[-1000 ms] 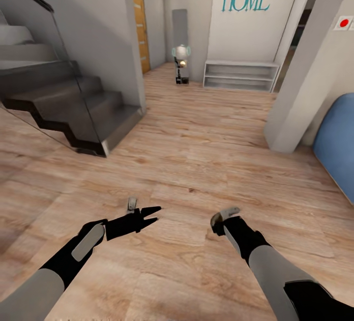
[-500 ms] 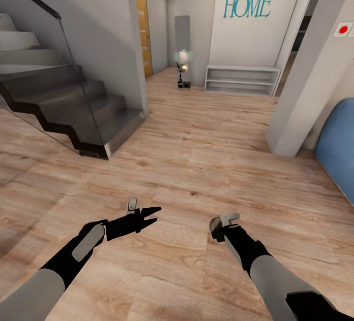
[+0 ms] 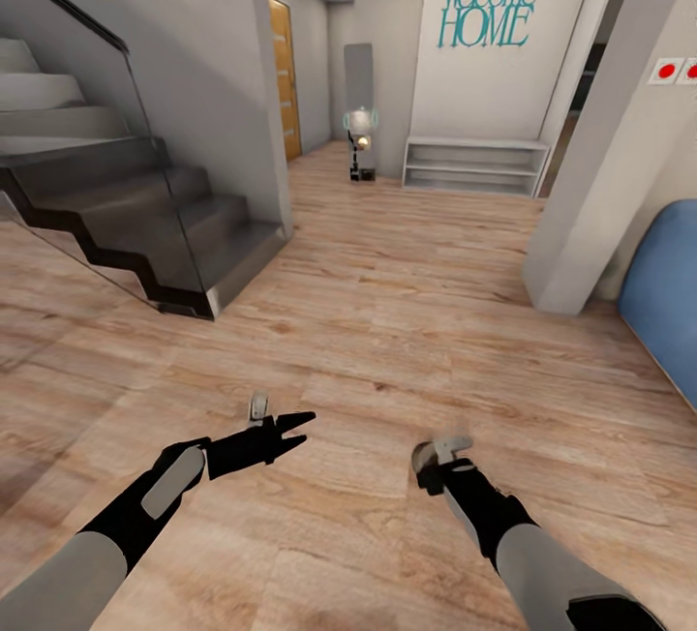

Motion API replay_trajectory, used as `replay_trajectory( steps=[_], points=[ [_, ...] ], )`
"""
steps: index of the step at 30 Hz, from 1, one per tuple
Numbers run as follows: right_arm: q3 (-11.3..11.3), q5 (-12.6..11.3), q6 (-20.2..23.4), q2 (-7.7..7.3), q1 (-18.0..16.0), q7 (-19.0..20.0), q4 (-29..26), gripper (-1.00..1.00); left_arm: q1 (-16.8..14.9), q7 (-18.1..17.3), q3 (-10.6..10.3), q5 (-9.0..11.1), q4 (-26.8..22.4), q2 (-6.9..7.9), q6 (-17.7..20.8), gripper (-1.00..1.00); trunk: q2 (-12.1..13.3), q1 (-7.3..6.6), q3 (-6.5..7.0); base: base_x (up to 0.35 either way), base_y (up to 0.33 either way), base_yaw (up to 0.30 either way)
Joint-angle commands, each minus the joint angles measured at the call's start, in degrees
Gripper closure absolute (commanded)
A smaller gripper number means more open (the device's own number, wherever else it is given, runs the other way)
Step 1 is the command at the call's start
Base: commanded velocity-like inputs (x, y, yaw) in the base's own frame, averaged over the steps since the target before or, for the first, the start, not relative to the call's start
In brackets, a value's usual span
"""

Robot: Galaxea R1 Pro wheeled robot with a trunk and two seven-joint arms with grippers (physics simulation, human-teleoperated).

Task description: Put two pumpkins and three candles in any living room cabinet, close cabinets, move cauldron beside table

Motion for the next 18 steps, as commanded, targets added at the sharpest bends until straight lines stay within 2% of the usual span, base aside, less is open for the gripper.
replay_trajectory(
  steps=[1, 4, 5, 7, 8, 12, 14, 17, 18],
  points=[
    [0.03, 0.13, -0.37, -0.01, 0.62, -0.04, 0.01, 1.00, 0.65, -0.08, 0.00, 0.01, 1.27, 0.51, -0.26, -1.00, 0.00, 0.00, 0.10, 0.000, 0.000, 0.000],
    [0.03, 0.13, -3.34, -0.03, 3.11, -0.17, 0.07, 1.00, 3.25, -0.22, 0.06, -0.03, 5.35, 2.89, -2.39, -1.00, 0.00, 0.00, 0.37, 0.000, 0.000, 0.005],
    [0.03, 0.13, -5.90, -0.01, 4.45, -0.34, 0.09, 1.00, 4.32, -0.29, 0.05, -0.05, 6.72, 4.11, -4.76, -1.00, 0.00, 0.00, 0.47, 0.000, 0.000, 0.051],
    [0.03, 0.13, -9.39, 0.03, 6.17, -0.50, 0.06, 1.00, 6.75, -0.37, 0.03, -0.05, 7.52, 5.34, -8.18, -1.00, 0.00, 0.00, 0.65, 0.000, 0.000, 0.077],
    [0.03, 0.13, -11.28, 0.04, 7.28, -0.57, 0.04, 1.00, 9.03, -0.39, 0.03, -0.11, 7.67, 5.84, -10.21, -1.00, 0.00, 0.00, 0.74, 0.000, 0.000, 0.103],
    [0.03, 0.13, -13.37, 0.01, 10.50, -0.42, -0.12, 1.00, 13.82, -0.50, 0.01, -0.35, 7.77, 6.38, -15.83, -1.00, 0.00, 0.00, 1.10, 0.000, 0.000, 0.128],
    [0.03, 0.13, -14.09, -0.02, 11.55, -0.34, -0.05, 1.00, 15.05, -0.62, -0.03, -0.38, 7.79, 6.43, -18.25, -1.00, 0.00, 0.00, 1.28, 0.000, 0.000, 0.144],
    [0.03, 0.13, -20.18, 0.02, 12.50, -0.44, 0.00, 1.00, 16.12, -2.58, -0.03, -0.46, 8.02, 6.57, -20.41, -1.00, 0.00, 0.00, 1.55, 0.000, 0.000, 0.178],
    [0.05, 0.14, -20.62, 0.02, 12.54, -0.46, 0.00, 1.00, 16.17, -2.92, -0.01, -0.47, 8.08, 6.60, -20.47, -1.00, 0.00, 0.00, 1.63, 0.000, 0.000, 0.191]
  ],
)
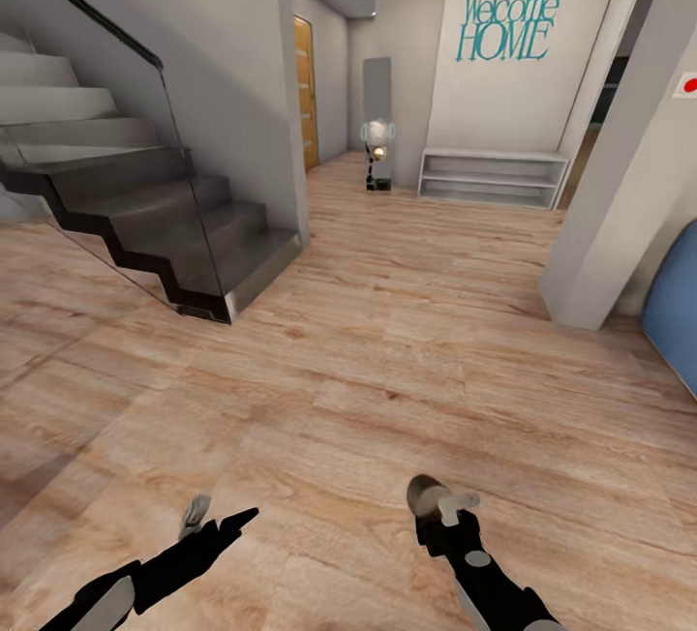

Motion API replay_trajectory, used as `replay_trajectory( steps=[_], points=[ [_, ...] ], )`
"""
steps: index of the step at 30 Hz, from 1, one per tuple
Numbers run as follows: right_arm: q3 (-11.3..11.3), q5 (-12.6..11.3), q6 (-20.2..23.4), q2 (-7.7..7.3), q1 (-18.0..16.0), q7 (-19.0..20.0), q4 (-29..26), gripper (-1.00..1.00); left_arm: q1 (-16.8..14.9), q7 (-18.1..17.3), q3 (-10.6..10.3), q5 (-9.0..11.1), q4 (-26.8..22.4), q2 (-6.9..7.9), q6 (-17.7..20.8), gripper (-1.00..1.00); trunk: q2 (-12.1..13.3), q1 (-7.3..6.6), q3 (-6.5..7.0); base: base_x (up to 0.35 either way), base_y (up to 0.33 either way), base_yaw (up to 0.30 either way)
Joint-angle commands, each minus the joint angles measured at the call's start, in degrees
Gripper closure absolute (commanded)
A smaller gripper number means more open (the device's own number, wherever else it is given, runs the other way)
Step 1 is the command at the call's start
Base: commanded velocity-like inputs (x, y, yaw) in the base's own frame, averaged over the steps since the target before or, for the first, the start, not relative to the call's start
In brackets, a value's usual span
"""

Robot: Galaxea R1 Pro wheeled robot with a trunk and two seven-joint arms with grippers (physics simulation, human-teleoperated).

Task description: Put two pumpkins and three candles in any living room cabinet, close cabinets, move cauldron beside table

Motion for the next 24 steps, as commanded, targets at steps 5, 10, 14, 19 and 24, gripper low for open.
replay_trajectory(
  steps=[5, 10, 14, 19, 24],
  points=[
    [0.06, -0.05, -1.68, 0.03, 0.13, -0.17, 0.17, 1.00, 0.41, -1.64, 0.07, 0.28, 2.07, 3.93, -0.26, -1.00, 0.00, 0.00, 0.38, 0.000, 0.000, 0.214],
    [0.00, -0.20, -1.92, -0.04, 0.14, -0.21, 1.82, 1.00, 0.47, 1.55, 0.19, 0.20, 5.03, 4.09, -0.23, -1.00, 0.00, 0.00, 0.73, 0.000, 0.000, 0.226],
    [-0.03, -0.35, -1.89, -0.07, 0.14, -0.26, 2.12, 1.00, 0.48, 12.57, 0.08, 0.18, 5.32, 3.14, -0.20, -1.00, 0.80, -0.44, 1.36, 0.000, 0.000, 0.226],
    [-0.06, -0.46, -1.63, -0.14, 0.14, -0.19, 3.02, 1.00, 0.50, 22.63, -0.36, -0.01, 5.43, 1.51, -0.18, -1.00, 2.81, -1.54, 2.60, 0.000, 0.000, 0.227],
    [-0.03, -0.45, -1.55, -0.06, 0.14, -0.25, 6.92, 1.00, 0.64, 30.11, -5.11, 0.08, 7.44, -1.76, -0.18, -1.00, 4.81, -2.63, 3.76, 0.000, 0.000, 0.253]
  ],
)
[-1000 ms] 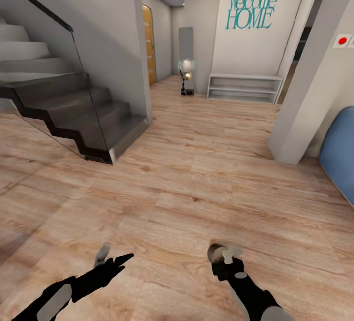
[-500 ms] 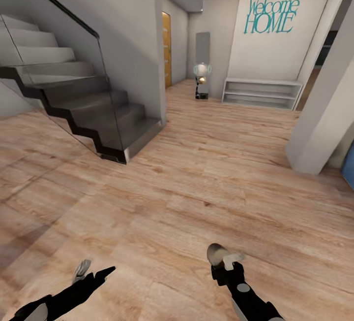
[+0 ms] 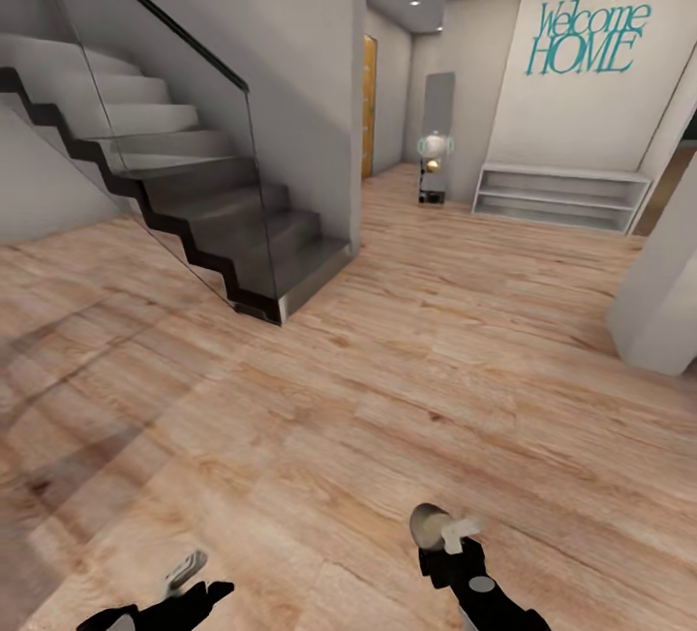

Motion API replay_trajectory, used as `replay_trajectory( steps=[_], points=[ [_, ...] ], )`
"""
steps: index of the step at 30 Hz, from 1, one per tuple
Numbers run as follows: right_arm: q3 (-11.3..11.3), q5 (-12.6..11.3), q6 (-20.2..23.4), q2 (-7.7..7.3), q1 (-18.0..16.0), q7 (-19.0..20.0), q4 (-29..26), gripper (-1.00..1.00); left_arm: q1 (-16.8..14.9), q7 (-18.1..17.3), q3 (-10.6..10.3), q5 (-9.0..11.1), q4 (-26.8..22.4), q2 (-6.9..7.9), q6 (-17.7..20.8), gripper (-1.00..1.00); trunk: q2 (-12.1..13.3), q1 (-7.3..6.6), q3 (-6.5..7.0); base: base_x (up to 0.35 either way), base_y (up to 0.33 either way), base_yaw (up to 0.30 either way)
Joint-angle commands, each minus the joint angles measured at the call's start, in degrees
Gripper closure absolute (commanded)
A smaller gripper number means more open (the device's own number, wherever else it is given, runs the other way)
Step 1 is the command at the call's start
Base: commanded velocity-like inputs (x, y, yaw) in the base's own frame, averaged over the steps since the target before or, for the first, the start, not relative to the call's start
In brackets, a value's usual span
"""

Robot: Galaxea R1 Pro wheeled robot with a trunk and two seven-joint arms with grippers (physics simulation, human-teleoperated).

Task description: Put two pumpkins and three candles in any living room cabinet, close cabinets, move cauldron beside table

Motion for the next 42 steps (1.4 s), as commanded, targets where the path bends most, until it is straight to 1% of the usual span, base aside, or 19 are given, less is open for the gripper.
replay_trajectory(
  steps=[1, 5, 8, 11, 13, 14, 17, 20, 21, 22, 26, 31, 32, 33, 34, 35, 36, 38, 42],
  points=[
    [0.02, 0.07, 0.02, -0.09, -0.03, 0.00, 0.85, 1.00, -0.01, 0.77, -0.59, 0.01, 1.04, -0.48, 0.00, -1.00, 0.41, -0.23, 0.24, 0.000, 0.000, 0.267],
    [-0.05, 0.07, -0.01, -0.44, -0.03, 0.05, 3.49, 1.00, 0.00, 1.33, -1.07, 0.12, 3.13, -0.82, -0.01, -1.00, 2.02, -1.11, 1.12, 0.000, 0.000, 0.269],
    [-0.06, 0.10, -0.15, -0.40, -0.03, 0.00, 5.61, 1.00, -0.03, 1.47, -1.16, 0.15, 4.58, -1.07, -0.01, -1.00, 3.22, -1.77, 1.75, 0.000, 0.000, 0.275],
    [-0.06, 0.15, -0.33, -0.43, -0.03, -0.03, 6.44, 1.00, -0.01, 2.12, -1.18, 0.10, 6.82, -2.51, 0.01, -1.00, 4.42, -2.43, 2.30, 0.000, 0.000, 0.287],
    [-0.06, 0.15, -0.44, -0.43, -0.03, -0.03, 7.17, 1.00, -0.02, 4.40, -1.18, 0.10, 7.57, -2.99, 0.05, -1.00, 5.23, -2.86, 2.67, 0.000, 0.000, 0.289],
    [-0.06, 0.15, -0.52, -0.43, -0.03, -0.03, 7.85, 1.00, -0.02, 7.86, -1.13, 0.22, 7.89, -3.21, 0.09, -1.00, 5.63, -3.08, 2.85, 0.000, 0.000, 0.290],
    [-0.06, 0.15, -0.57, -0.44, -0.03, -0.03, 8.26, 1.00, -0.05, 12.49, -1.11, 0.41, 8.10, -3.77, 0.42, -1.00, 6.83, -3.74, 3.39, 0.000, 0.000, 0.290],
    [-0.06, 0.16, -0.58, -0.44, -0.03, -0.03, 8.54, 1.00, -0.03, 15.81, -1.10, 0.44, 9.18, -5.40, 0.58, -1.00, 8.03, -4.40, 3.93, 0.000, 0.000, 0.290],
    [-0.06, 0.16, -0.60, -0.44, -0.03, -0.03, 8.93, 1.00, -0.03, 16.95, -1.10, 0.36, 10.00, -6.25, 0.56, -1.00, 8.44, -4.62, 4.10, 0.000, 0.000, 0.290],
    [-0.06, 0.16, -0.62, -0.47, -0.03, -0.03, 9.22, 1.00, -0.03, 17.41, -1.10, 0.29, 10.43, -6.73, 0.55, -1.00, 8.84, -4.84, 4.28, 0.000, 0.000, 0.290],
    [-0.06, 0.16, -0.66, -0.58, 0.02, 0.00, 9.76, 1.00, -0.03, 18.15, -1.10, 0.30, 11.24, -7.51, 0.37, -1.00, 10.44, -5.72, 5.00, 0.000, 0.000, 0.290],
    [-0.06, 0.16, -0.67, -0.52, 0.52, 0.03, 9.84, 1.00, -0.02, 18.34, -1.10, 0.38, 12.51, -7.71, 0.05, -1.00, 12.45, -6.82, 5.90, 0.000, 0.000, 0.292],
    [-0.06, 0.16, -0.70, -0.48, 0.63, 0.04, 9.85, 1.00, -0.01, 18.37, -1.07, 0.47, 14.51, -8.30, -0.11, -1.00, 12.85, -7.04, 6.08, 0.000, 0.000, 0.293],
    [-0.06, 0.16, -0.70, -0.48, 0.63, 0.04, 9.85, 1.00, -0.01, 18.37, -1.07, 0.47, 14.51, -8.30, -0.11, -1.00, 13.25, -7.26, 6.26, 0.000, 0.000, 0.293],
    [-0.06, 0.16, -0.75, -0.46, 0.68, 0.05, 9.85, 1.00, -0.01, 18.38, -1.00, 0.46, 16.01, -8.91, -0.30, -1.00, 13.65, -7.48, 6.44, 0.000, 0.000, 0.293],
    [-0.06, 0.14, -1.10, -0.45, 0.72, 0.02, 9.89, 1.00, 0.00, 18.38, -0.91, 0.45, 18.12, -9.72, -1.33, -1.00, 14.05, -7.70, 6.62, 0.000, 0.000, 0.293],
    [-0.06, 0.12, -1.26, -0.44, 0.74, 0.02, 9.93, 1.00, 0.00, 18.39, -0.88, 0.47, 18.96, -10.02, -2.14, -1.00, 14.45, -7.92, 6.80, 0.000, 0.000, 0.293],
    [-0.06, 0.14, -1.48, -0.44, 0.76, 0.02, 10.40, 1.00, 0.00, 18.45, -0.83, 0.60, 20.30, -10.18, -3.90, -1.00, 15.25, -8.36, 7.16, 0.000, 0.000, 0.293],
    [-0.06, 0.15, -2.28, -0.36, 0.76, 0.00, 11.54, 1.00, 0.00, 18.48, -0.58, 0.98, 23.47, -10.29, -5.46, -1.00, 16.86, -9.23, 7.87, 0.000, 0.000, 0.294]
  ],
)
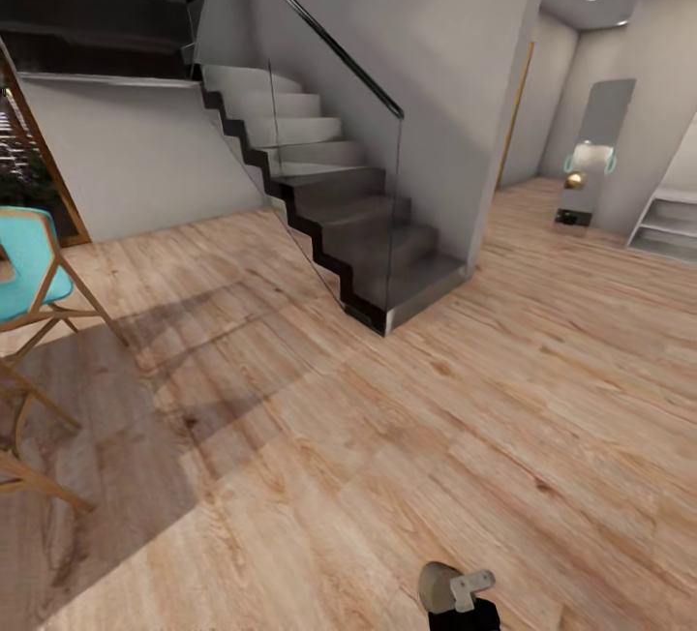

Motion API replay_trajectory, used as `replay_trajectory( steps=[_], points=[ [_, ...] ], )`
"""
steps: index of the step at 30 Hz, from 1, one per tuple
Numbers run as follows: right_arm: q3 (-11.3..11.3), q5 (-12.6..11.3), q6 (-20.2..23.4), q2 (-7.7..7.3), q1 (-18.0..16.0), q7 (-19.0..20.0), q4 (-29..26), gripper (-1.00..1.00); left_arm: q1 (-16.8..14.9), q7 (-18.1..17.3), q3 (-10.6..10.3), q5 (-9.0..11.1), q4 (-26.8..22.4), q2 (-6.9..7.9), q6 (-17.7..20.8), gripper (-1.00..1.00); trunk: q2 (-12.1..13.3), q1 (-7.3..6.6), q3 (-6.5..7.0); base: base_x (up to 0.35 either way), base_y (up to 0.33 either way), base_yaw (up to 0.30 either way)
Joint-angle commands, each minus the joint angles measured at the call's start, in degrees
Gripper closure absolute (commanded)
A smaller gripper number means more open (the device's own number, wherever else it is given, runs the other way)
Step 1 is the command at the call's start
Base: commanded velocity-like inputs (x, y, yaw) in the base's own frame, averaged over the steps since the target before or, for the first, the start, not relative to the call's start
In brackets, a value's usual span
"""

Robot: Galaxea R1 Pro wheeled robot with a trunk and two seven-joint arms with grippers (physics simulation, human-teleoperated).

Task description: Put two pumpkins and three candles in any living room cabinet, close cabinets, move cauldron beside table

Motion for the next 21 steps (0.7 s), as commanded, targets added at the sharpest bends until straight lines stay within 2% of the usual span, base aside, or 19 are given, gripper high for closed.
replay_trajectory(
  steps=[1, 10, 21],
  points=[
    [0.02, 0.02, -0.20, 0.01, -0.01, -0.03, 0.24, 1.00, 0.00, 0.00, 0.10, 0.06, 0.27, -0.06, -0.36, -1.00, 0.42, -0.23, 0.19, 0.000, 0.000, 0.295],
    [0.03, 0.06, -0.85, 0.20, 0.96, -0.01, 0.77, 1.00, 0.17, -0.13, 0.27, 0.11, 3.13, -0.37, -1.05, -1.00, 0.42, -0.23, 0.19, 0.000, 0.000, 0.296],
    [0.10, 0.19, -0.86, 0.28, 2.45, 0.02, 0.73, 1.00, 0.18, -0.26, 0.18, -0.43, 3.37, -0.33, -1.06, -1.00, 0.42, -0.23, 0.19, 0.000, 0.000, 0.297]
  ],
)
